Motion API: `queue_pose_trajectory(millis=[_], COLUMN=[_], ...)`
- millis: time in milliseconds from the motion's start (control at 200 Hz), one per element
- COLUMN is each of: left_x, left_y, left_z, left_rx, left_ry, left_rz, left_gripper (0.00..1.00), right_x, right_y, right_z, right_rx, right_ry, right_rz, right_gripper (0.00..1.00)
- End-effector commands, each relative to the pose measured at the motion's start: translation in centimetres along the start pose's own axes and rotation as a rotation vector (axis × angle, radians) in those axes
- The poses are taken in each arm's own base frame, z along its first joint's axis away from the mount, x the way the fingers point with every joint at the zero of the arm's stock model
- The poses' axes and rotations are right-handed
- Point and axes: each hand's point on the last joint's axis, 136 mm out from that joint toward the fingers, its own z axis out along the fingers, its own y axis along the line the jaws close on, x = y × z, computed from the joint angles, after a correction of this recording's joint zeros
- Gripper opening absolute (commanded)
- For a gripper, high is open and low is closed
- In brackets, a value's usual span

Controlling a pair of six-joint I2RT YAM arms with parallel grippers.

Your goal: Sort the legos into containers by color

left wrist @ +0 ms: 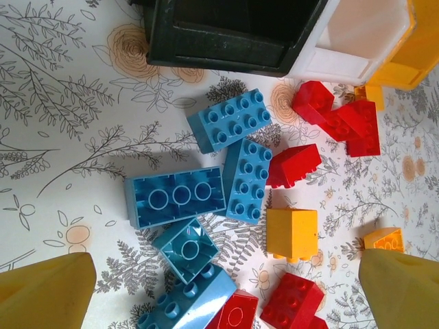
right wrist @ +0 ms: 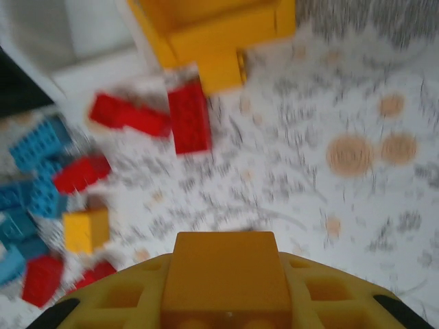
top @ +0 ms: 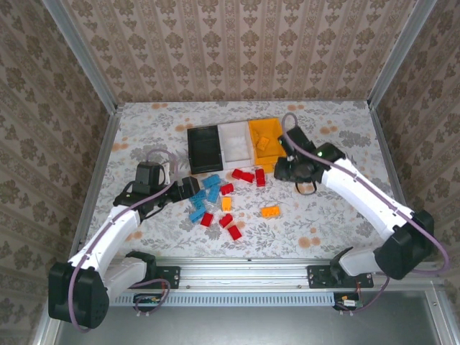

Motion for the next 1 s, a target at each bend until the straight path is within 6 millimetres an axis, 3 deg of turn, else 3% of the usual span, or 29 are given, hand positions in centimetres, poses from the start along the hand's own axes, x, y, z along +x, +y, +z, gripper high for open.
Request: queue_pose_trajectory(millis=[0,205,360,565,725,860,995], left_x=[-0.4,0.1,0.1,0.0,0.0,0.0,-0.1], left_y=[-0.2,0.6,0.8,1.1,1.3,1.5,1.6], left_z=[-1.2,-2.1,-2.3,-2.0,-1.7,-1.2,-0.9], left_rx=[-0.010,-0.032,-0.036,-0.043,-0.048,-0.048,-0.044], left_ry=[-0.013,-0.012,-0.015,-0.008,0.000,0.010,0.014], left_rz=[0.037,0.031,0.021,0.013,0.007,0.002,-0.005], left_gripper=[1.00,1.00,1.00,1.00,1.00,1.00,1.00], right_x=[-3.3,-10.1,-12.8,-14.3,-14.0,-13.6,-13.7], right_y=[1.0,3.0,3.3,3.1,3.0,2.6,2.7], right_z=[1.4,5.4,9.9,15.7,18.9,20.4,20.2], right_rx=[-0.003,-0.007,0.039,0.080,0.078,0.080,0.073], right_ry=[0.006,-0.021,-0.002,0.037,0.077,0.106,0.101], right_rz=[-0.060,-0.076,-0.095,-0.106,-0.100,-0.091,-0.083], right_gripper=[0.24,0.24,0.23,0.23,0.23,0.31,0.44])
